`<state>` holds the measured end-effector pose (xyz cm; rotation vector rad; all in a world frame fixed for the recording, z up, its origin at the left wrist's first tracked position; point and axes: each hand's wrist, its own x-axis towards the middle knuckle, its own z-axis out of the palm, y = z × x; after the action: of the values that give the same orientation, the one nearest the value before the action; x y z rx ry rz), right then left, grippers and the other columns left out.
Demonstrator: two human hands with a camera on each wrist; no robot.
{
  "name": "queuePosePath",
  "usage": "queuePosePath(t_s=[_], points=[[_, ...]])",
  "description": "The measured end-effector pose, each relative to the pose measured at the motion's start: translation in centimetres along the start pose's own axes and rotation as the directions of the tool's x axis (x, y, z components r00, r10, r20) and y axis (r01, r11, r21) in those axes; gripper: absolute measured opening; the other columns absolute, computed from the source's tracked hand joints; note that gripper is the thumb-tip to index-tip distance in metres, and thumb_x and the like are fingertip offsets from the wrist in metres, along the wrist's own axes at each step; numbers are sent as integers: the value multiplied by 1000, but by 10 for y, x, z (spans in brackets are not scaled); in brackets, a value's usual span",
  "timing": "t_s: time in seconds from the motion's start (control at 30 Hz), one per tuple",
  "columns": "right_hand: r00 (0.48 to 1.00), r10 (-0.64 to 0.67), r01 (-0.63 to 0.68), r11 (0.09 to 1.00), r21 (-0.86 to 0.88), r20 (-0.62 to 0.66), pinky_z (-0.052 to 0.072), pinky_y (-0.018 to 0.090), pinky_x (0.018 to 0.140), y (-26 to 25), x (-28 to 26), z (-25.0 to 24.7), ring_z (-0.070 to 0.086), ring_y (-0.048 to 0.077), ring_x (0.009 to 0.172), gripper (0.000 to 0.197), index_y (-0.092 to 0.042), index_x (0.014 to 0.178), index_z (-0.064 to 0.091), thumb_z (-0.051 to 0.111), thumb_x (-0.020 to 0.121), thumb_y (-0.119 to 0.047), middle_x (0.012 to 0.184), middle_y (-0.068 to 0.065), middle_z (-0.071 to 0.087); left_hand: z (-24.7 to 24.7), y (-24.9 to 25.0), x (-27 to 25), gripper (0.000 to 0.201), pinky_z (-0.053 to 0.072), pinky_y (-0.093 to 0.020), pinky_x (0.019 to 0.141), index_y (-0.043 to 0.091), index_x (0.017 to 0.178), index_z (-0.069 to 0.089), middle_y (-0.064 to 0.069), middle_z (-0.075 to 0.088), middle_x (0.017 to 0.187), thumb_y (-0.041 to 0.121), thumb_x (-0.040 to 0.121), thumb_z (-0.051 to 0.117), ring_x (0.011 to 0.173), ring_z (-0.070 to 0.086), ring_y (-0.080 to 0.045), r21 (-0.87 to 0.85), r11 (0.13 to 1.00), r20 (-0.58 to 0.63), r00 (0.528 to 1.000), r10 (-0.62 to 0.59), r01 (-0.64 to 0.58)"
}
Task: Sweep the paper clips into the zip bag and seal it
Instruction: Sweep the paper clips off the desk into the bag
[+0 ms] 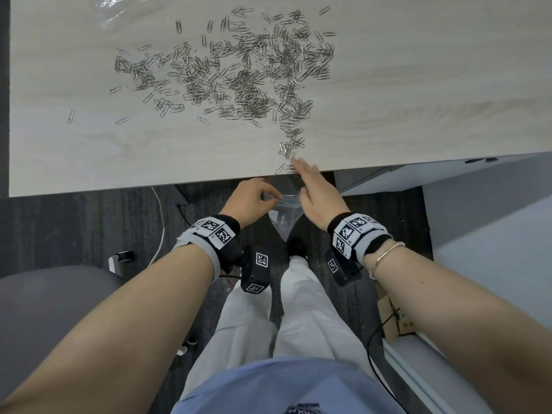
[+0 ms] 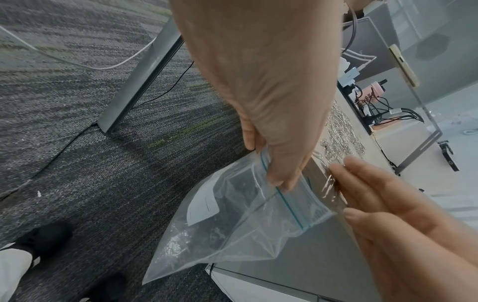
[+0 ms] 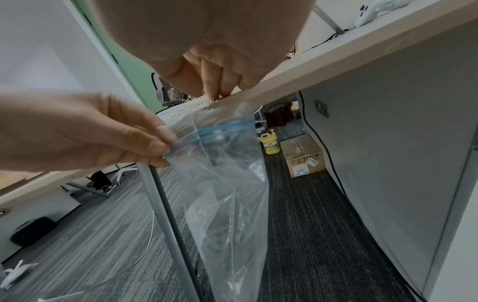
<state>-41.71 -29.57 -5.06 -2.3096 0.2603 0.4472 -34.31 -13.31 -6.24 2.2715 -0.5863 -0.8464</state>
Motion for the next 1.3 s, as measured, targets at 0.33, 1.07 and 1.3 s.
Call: queuePosePath(t_s=[0.33,1.07,1.3], points=[[992,-28,45,990,133,-125,23,31,116,-1,23,-14,30,18,140,60,-22,146,28,35,90,-1,151,3,33,1,2,0,12,49,-35,83,20,88,74,-5,64,92,15,82,65,89,59,-21,-35,999,15,1000,-19,20],[980,-181,179,983,29,82,24,26,114,-1,8,-4,36,19,137,58,-18,141,38,35,88,3,147,7,40,1,-1,1,14,48,-36,86,16,90,75,-5,68,94,10,81,67,91,61,-21,-76,997,-14,1000,10,-11],[972,-132,158,979,126,-194,31,31,113,-8,30,-19,47,17,127,48,-12,130,52,35,88,4,134,6,55,1,-2,2,11,49,-39,81,19,88,75,-8,66,88,13,82,67,85,60,-22,-77,997,-1,1000,-2,2]])
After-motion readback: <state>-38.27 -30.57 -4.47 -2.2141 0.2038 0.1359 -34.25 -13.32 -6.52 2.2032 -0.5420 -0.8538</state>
